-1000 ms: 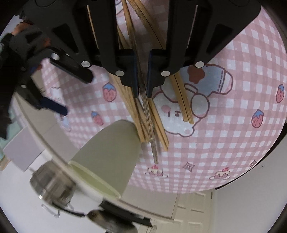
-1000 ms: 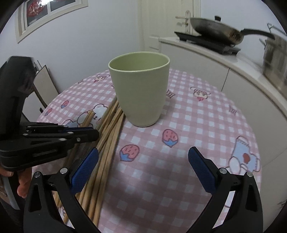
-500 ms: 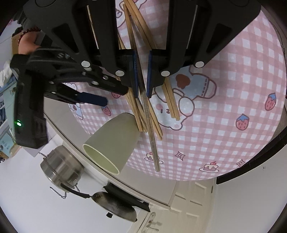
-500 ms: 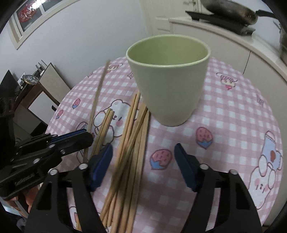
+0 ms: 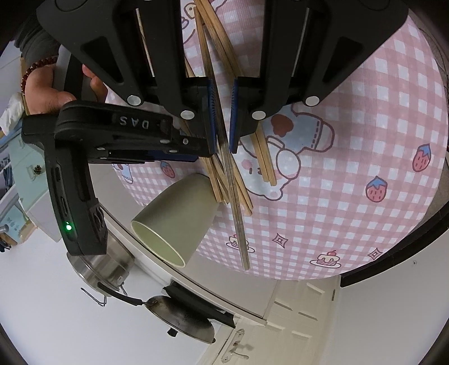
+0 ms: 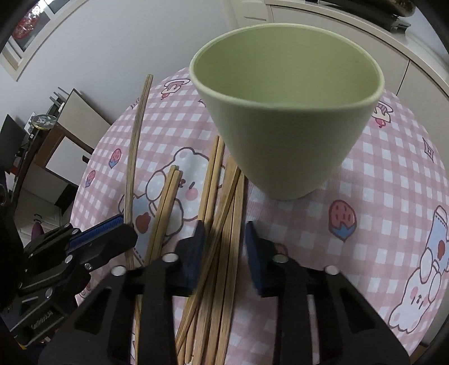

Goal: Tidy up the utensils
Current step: 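Bring the right gripper beside the left gripper and close on another chopstick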

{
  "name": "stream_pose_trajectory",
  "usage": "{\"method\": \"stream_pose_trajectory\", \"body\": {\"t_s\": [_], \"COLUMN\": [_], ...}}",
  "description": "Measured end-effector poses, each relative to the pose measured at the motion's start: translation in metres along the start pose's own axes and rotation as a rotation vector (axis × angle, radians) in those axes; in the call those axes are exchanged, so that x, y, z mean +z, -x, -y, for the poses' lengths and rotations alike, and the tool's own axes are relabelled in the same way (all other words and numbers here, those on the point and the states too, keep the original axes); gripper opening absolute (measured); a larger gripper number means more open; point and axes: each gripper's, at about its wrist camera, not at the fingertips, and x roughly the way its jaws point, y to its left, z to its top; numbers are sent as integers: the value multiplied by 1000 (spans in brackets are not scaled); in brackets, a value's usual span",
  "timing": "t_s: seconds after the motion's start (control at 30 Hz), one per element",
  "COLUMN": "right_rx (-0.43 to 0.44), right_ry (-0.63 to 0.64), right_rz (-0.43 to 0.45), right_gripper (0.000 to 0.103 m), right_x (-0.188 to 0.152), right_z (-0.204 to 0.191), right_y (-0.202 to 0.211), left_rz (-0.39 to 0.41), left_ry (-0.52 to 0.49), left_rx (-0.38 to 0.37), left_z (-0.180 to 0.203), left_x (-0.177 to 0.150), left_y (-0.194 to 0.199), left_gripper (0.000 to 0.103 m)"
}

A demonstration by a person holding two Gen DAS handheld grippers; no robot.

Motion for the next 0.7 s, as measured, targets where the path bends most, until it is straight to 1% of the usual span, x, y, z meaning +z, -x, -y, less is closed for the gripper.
{"method": "stream_pose_trajectory", "body": {"t_s": [0.23, 0.3, 0.37, 0.53, 0.7], "right_rx": [-20, -25, -25, -70, -92], "right_ry": [18, 11, 12, 61, 67], "right_rz": [-6, 1, -13, -16, -23], "right_gripper": [19, 19, 20, 18, 16], "right_x": [3, 4, 6, 5, 6], "right_z": [-2, -1, -2, -12, -15], "right_y": [4, 6, 4, 2, 0], "left_rz": [2, 3, 2, -5, -17], "left_ry": [2, 0, -1, 2, 7], "left_rx": [-4, -2, -1, 1, 2], "left_z": [1, 3, 3, 1, -1], "left_x": [1, 1, 1, 0, -2], "left_y": [2, 2, 2, 1, -3], "left_gripper": [9, 9, 9, 9, 9]}}
